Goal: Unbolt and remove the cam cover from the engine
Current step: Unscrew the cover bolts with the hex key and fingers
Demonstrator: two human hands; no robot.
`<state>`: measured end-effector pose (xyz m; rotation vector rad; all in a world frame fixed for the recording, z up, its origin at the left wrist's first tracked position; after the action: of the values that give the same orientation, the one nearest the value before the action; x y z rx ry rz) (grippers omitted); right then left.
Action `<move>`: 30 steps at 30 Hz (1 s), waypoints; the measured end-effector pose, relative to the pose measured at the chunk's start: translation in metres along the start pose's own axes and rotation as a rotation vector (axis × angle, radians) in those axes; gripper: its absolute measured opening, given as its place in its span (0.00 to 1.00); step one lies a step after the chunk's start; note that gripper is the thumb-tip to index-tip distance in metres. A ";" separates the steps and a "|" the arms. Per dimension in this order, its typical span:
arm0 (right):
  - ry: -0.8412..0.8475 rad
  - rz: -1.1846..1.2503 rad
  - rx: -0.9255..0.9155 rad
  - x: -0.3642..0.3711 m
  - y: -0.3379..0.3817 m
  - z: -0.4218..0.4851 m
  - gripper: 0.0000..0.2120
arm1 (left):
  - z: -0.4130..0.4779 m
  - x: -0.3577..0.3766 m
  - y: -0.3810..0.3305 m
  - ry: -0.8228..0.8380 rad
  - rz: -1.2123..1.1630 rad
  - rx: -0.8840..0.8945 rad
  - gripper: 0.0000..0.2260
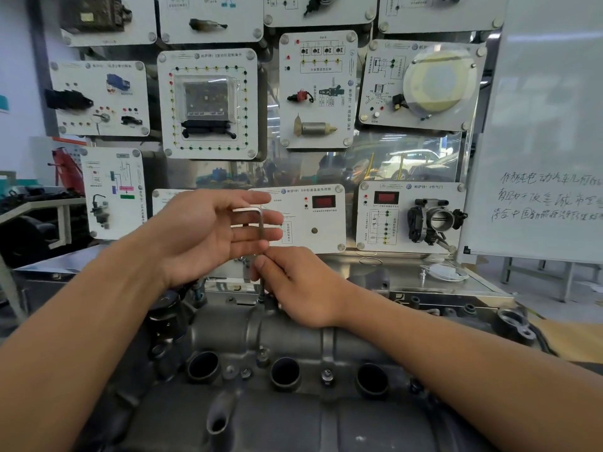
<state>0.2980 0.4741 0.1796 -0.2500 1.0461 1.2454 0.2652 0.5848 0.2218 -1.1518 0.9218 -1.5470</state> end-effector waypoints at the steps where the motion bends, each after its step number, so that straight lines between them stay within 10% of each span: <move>1: -0.001 0.011 0.003 0.000 0.000 -0.001 0.15 | -0.001 0.001 -0.001 0.056 0.012 0.014 0.15; 10: 0.013 0.047 -0.008 0.000 0.002 -0.002 0.16 | -0.002 0.001 0.000 0.299 0.065 0.009 0.17; 16: 0.034 0.051 -0.024 0.003 0.004 0.000 0.17 | 0.003 0.009 0.003 0.003 0.288 0.084 0.29; 20: 0.019 0.086 -0.040 0.003 0.004 0.000 0.18 | 0.006 0.014 0.009 -0.149 0.305 0.065 0.16; 30: 0.021 0.090 -0.021 0.003 0.001 0.001 0.15 | 0.008 0.010 0.012 -0.073 -0.117 -0.056 0.15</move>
<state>0.2978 0.4767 0.1779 -0.2341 1.0723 1.3380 0.2751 0.5719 0.2153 -1.3143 0.8671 -1.5699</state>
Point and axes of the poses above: each hand's wrist, its own z-axis towards the middle knuckle, its own x-axis out of the palm, y = z × x, the point moved 6 cm from there along z, towards the middle knuckle, and after that the axes turned 5 degrees about -z, right-handed, at the moved point
